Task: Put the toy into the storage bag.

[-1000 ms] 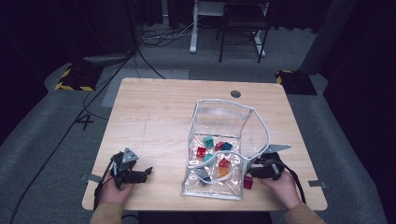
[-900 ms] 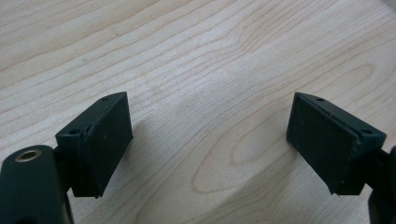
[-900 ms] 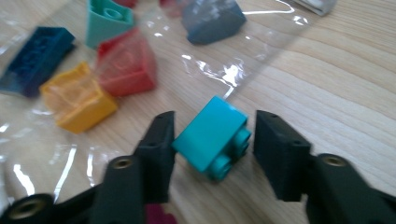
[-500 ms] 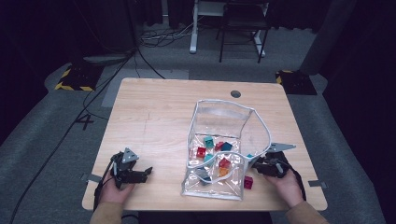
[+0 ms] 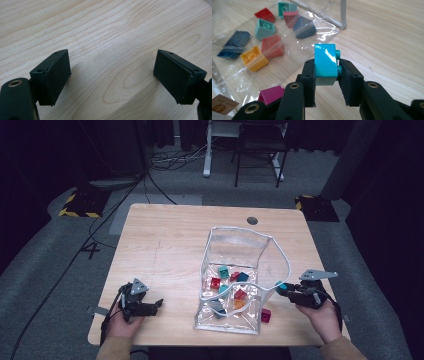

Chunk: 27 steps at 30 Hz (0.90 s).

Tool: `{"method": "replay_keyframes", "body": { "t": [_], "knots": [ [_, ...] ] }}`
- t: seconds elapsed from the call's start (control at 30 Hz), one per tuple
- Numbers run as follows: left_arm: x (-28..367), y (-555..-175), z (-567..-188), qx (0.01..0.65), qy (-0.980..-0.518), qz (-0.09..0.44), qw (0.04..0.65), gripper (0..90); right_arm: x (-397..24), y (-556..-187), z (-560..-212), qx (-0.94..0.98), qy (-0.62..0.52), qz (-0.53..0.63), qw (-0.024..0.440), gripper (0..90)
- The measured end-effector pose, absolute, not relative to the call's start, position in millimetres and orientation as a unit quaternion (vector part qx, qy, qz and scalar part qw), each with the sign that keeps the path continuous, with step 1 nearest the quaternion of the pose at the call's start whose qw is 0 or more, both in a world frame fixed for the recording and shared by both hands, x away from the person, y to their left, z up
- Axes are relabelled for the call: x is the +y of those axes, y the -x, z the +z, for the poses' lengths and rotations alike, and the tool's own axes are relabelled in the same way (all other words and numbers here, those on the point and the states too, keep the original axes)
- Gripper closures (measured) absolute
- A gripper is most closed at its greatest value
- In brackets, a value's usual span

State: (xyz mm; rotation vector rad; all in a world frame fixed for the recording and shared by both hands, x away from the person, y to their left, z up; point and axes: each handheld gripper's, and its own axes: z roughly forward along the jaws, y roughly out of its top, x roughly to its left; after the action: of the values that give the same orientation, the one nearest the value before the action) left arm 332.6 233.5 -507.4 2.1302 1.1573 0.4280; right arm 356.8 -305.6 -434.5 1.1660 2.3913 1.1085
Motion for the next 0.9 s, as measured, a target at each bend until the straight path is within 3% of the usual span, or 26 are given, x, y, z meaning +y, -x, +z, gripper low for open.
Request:
{"method": "replay_keyframes", "body": {
  "t": [0.9],
  "knots": [
    [233.5,-332.2,-507.2,0.444,-0.816,0.162,0.332,14.5,-328.4,-342.5,-347.1,0.795,-0.385,0.439,0.162,67.0]
  ]
}}
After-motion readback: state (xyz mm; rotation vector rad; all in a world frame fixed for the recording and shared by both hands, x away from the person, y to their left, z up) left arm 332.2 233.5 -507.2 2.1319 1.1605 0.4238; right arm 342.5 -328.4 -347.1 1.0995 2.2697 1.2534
